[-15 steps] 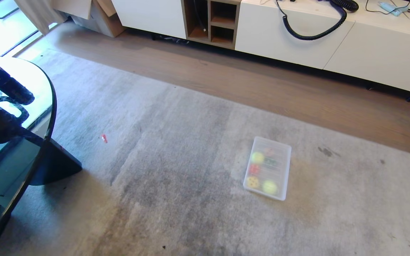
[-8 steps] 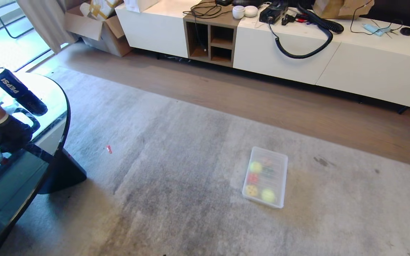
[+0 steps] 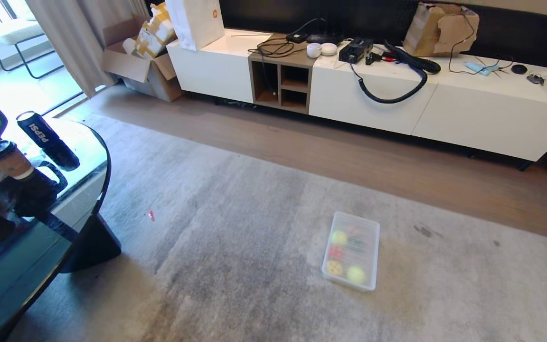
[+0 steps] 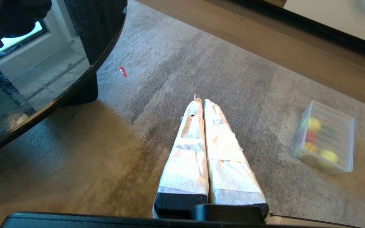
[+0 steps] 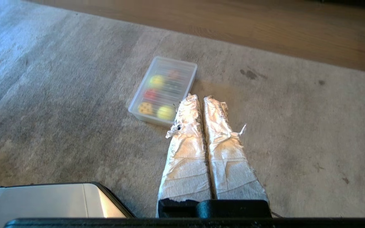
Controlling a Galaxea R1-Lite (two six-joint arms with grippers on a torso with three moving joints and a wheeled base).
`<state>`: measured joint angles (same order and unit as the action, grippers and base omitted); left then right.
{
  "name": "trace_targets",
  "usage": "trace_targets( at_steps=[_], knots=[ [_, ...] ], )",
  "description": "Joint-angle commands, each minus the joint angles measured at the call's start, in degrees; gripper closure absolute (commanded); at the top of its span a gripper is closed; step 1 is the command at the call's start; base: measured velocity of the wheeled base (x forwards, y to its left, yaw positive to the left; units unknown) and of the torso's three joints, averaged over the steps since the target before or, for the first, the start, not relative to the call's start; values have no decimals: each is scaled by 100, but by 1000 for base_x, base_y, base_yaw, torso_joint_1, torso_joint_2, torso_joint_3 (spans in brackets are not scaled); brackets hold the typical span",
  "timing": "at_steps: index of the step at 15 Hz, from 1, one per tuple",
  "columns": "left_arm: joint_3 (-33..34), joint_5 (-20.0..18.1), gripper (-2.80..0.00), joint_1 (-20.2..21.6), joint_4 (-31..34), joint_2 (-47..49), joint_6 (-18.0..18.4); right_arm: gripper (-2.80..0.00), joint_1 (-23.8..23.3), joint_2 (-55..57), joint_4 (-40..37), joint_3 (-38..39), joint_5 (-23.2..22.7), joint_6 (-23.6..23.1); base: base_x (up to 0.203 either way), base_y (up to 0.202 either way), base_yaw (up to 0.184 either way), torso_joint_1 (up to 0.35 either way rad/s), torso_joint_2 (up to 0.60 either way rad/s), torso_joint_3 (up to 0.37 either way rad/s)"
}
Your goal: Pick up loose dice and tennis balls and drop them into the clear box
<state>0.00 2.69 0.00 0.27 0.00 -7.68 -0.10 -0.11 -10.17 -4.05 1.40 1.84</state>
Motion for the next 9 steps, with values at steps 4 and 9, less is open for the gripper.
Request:
trace_targets(
  at_steps=[4, 9],
  knots=[
    [0, 3, 0, 0, 0, 0, -5, 0, 1, 11, -3, 0, 0, 0, 0, 0, 0, 0, 0, 197],
    [0, -41, 0, 0, 8, 0, 154, 0, 1, 11, -3, 0, 0, 0, 0, 0, 0, 6, 3, 189]
  ],
)
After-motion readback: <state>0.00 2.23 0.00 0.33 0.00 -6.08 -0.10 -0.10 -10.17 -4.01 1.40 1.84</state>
